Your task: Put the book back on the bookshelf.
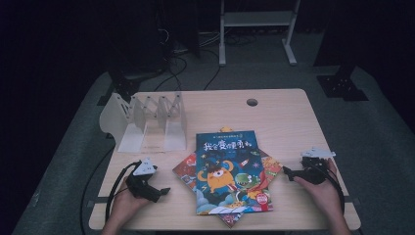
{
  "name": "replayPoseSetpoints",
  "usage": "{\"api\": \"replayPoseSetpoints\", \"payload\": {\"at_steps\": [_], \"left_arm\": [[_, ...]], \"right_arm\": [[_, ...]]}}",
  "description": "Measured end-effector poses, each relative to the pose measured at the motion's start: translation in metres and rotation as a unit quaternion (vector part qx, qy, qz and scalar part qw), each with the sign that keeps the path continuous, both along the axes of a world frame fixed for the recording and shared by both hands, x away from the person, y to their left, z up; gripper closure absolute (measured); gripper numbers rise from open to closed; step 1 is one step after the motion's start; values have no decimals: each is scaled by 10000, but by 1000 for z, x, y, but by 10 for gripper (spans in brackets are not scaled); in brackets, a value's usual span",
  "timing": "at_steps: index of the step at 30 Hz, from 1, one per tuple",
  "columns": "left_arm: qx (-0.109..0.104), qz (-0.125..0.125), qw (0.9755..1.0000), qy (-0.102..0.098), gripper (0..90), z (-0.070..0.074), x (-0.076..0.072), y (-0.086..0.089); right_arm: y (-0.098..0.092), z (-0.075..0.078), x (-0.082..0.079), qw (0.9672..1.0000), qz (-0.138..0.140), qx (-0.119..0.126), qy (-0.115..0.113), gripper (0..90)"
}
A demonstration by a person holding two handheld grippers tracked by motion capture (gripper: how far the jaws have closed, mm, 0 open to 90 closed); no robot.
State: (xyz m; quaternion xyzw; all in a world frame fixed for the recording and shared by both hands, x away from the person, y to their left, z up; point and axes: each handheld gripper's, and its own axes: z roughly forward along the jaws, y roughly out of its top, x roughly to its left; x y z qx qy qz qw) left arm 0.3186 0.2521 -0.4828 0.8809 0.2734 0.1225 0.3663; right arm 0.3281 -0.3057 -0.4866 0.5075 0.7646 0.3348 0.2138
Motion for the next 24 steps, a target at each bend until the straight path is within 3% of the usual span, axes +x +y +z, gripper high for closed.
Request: {"api": "replayPoseSetpoints", "payload": {"at_steps": [4,7,11,24], "left_arm": [[1,-2,10000,0,0,0,0,0],[2,-3,10000,0,0,0,0,0],[3,-3,10000,0,0,0,0,0],[3,-4,10000,-1,0,0,0,0]], "right_arm": [[0,0,0,10000,-2,1,0,92],[0,2,-1,10000,-45,4,4,204],[1,7,0,9999,-49,21,88,248],[12,32,9,9998,60,163,-35,285]]}}
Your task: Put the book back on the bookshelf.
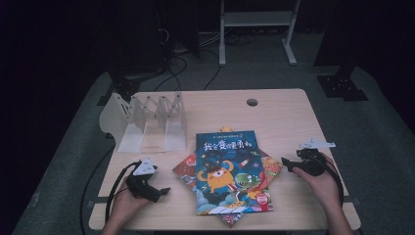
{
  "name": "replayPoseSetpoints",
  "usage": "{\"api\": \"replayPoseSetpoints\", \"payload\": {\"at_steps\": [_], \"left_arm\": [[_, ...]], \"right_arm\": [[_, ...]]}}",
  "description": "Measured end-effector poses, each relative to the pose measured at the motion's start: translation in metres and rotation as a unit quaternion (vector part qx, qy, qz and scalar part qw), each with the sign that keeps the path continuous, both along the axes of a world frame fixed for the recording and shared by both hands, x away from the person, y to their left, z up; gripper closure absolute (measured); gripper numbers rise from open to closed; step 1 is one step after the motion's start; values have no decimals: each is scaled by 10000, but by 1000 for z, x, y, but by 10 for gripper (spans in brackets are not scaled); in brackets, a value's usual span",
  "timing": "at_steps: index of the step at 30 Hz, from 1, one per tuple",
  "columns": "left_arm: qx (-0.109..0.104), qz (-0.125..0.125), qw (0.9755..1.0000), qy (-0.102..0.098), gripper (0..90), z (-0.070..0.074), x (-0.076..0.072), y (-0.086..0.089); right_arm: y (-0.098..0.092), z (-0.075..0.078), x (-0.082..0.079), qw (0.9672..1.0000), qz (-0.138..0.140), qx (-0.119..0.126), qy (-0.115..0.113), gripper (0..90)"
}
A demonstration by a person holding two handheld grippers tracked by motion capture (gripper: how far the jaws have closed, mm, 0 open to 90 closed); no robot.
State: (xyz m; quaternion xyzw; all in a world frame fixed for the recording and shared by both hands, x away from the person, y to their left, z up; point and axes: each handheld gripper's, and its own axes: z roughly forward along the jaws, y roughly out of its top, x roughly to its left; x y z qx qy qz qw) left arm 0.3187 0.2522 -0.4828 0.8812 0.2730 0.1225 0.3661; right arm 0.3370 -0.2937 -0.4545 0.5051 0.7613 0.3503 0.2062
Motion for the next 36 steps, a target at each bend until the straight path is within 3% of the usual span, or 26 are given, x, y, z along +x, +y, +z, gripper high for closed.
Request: {"api": "replayPoseSetpoints", "payload": {"at_steps": [15,22,32,36], "left_arm": [[0,0,10000,0,0,0,0,0],[0,0,10000,0,0,0,0,0],[0,0,10000,0,0,0,0,0],[-1,0,10000,0,0,0,0,0]], "right_arm": [[28,25,28,9990,406,181,-94,284],[43,29,46,9973,630,377,58,272],[63,30,69,9947,893,503,90,264],[70,29,78,9945,944,445,132,260]]}}
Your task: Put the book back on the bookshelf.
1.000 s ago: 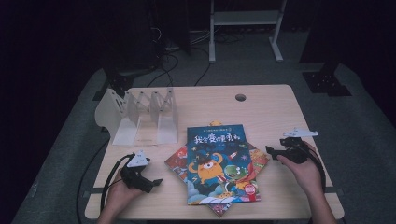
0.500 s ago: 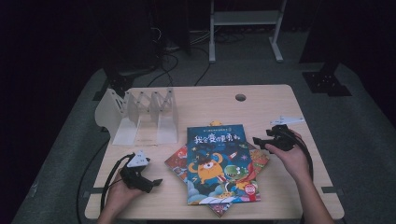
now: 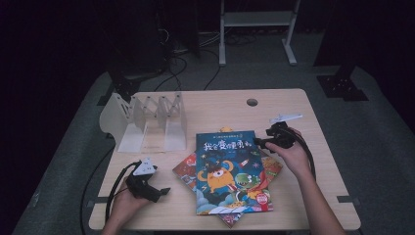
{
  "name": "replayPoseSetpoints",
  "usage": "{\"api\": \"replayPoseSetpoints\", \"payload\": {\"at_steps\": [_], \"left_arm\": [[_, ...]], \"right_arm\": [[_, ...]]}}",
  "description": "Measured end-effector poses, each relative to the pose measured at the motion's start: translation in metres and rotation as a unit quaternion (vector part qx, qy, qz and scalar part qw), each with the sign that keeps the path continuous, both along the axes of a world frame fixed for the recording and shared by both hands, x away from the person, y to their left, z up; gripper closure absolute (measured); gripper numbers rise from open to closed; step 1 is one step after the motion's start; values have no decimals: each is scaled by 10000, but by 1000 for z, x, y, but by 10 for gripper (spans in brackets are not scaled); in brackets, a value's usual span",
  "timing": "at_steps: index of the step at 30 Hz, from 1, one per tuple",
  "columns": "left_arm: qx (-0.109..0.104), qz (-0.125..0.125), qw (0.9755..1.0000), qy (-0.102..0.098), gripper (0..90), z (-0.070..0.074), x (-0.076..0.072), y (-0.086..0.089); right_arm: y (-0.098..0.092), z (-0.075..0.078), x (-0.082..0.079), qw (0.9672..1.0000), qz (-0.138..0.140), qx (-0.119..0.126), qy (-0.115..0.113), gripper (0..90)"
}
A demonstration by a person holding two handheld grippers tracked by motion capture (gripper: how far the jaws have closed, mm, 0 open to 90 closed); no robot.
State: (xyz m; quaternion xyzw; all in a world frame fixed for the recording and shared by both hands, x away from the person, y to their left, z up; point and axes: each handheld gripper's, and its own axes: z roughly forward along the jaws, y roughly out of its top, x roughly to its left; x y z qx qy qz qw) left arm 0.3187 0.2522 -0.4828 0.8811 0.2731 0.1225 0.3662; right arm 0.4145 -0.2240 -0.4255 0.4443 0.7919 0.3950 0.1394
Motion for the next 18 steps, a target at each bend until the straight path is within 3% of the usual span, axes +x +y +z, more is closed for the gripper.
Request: {"api": "replayPoseSetpoints", "payload": {"at_steps": [3,9,18], "left_arm": [[-1,0,10000,0,0,0,0,0],[6,-2,10000,1,0,0,0,0],[16,-6,10000,10,0,0,0,0]], "right_arm": [[3,-1,6,10000,-25,80,-24,265],[12,-5,21,9999,23,-100,117,262],[21,-9,41,9998,12,14,210,266]]}}
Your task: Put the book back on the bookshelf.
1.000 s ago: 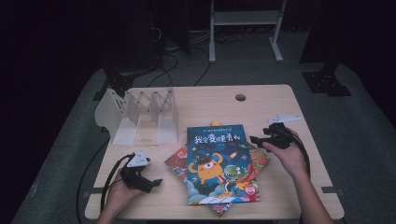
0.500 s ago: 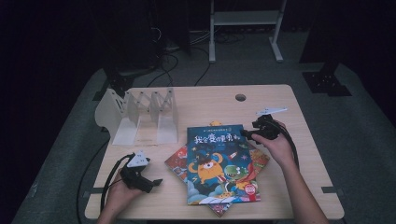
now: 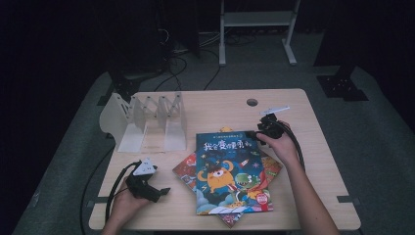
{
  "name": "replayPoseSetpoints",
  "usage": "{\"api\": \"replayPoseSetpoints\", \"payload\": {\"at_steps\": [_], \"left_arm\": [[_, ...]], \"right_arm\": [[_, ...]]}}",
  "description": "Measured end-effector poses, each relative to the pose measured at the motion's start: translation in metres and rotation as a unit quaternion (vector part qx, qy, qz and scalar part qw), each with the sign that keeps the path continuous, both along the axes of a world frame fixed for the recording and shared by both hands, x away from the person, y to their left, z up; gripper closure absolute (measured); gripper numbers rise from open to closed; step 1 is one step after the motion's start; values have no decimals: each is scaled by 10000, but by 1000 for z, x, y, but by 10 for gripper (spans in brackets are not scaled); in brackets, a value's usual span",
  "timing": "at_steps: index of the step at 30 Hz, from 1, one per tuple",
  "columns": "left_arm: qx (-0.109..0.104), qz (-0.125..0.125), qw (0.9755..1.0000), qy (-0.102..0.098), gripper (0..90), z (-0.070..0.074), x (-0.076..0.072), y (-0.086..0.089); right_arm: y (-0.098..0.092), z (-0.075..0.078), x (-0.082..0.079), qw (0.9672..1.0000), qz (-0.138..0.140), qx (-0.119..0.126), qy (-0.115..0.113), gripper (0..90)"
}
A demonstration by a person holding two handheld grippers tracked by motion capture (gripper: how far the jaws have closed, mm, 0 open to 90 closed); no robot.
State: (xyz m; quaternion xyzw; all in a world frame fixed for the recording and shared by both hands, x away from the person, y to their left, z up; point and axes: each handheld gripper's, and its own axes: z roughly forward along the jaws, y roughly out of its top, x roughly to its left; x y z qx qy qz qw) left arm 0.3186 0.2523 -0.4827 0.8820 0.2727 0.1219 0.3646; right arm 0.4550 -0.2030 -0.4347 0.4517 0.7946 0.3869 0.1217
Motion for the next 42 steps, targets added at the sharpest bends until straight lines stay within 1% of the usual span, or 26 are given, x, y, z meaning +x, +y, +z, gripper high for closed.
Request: {"api": "replayPoseSetpoints", "payload": {"at_steps": [2,3,4,9,12,23,25,29,32,39,42], "left_arm": [[2,-8,10000,1,0,0,0,0],[1,-7,10000,1,0,0,0,0],[4,-8,10000,2,0,0,0,0],[6,-15,10000,3,0,0,0,0],[7,-18,10000,4,0,0,0,0],[8,-19,10000,3,0,0,0,0],[4,-17,10000,3,0,0,0,0],[8,-20,10000,2,0,0,0,0],[7,-20,10000,0,0,0,0,0],[10,-21,10000,1,0,0,0,0],[9,-21,10000,0,0,0,0,0]], "right_arm": [[1,-2,4,10000,28,0,68,263],[2,-4,6,9998,61,88,145,263],[2,-5,7,9998,94,115,163,261],[8,-11,12,9992,193,53,354,259],[10,-13,13,9987,269,107,428,261],[10,-14,14,9986,402,67,350,262],[11,-14,14,9983,453,94,349,263],[22,-14,11,9970,692,91,321,263],[29,-14,9,9962,818,88,302,263],[40,-13,7,9950,948,74,292,262],[45,-12,5,9947,997,0,249,260]]}}
